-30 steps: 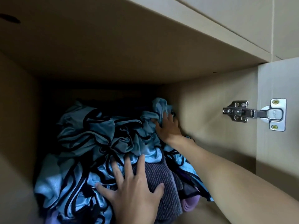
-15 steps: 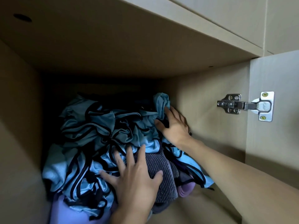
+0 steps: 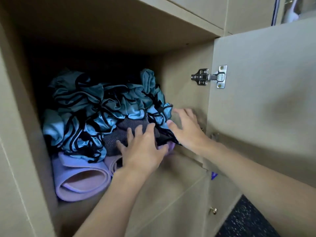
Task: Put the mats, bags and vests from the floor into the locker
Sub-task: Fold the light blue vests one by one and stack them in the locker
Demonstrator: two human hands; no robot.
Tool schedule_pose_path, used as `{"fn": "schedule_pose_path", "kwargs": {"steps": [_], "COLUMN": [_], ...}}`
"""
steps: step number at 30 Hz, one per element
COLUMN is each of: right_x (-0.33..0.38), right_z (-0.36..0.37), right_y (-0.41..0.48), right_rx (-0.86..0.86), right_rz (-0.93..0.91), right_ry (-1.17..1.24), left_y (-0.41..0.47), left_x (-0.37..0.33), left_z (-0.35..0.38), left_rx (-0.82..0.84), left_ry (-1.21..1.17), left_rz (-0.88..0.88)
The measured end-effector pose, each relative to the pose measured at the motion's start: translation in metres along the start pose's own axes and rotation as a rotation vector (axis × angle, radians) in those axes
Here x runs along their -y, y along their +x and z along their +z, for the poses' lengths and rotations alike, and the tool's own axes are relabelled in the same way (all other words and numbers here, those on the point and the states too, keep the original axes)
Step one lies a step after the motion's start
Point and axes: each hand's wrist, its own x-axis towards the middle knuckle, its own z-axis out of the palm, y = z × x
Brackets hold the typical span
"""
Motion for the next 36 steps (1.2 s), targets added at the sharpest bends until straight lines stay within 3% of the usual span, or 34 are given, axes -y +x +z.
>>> {"fn": "schedule_pose_path", "kwargs": {"steps": [3,9,20,26,33,36], "right_x": [-0.016,-0.052,-0.156,-0.214,-0.247,-0.26], "right_z": [-0.019,-0.06,-0.092,-0.074,-0.041,-0.031], "right_y": [-0.056,-0.176,-0.431,-0.537,-0.531,-0.517], "right_rx": [-0.001,0.097,0.334,0.52,0.27,0.26], "right_rz": [0.037,0.223,0.71,0.946,0.908,0.903], "right_ry": [-0.015,-0.029,-0.136,-0.203,-0.125,-0.141], "left_y": [-0.029,-0.096,-0.282,-0.368,-0.406,-0.412], "left_x": [-0.013,-0.034,-0.063,-0.062,-0.05,-0.038], "left_z": [0.011,0.066,0.204,0.279,0.334,0.346], "left_rx": [0.052,0.324,0.8,1.012,1.16,1.146], "left_ry": [-0.103,-0.233,-0.209,-0.187,-0.109,-0.019], "left_rz": [0.068,0.105,0.292,0.274,0.276,0.345]}}
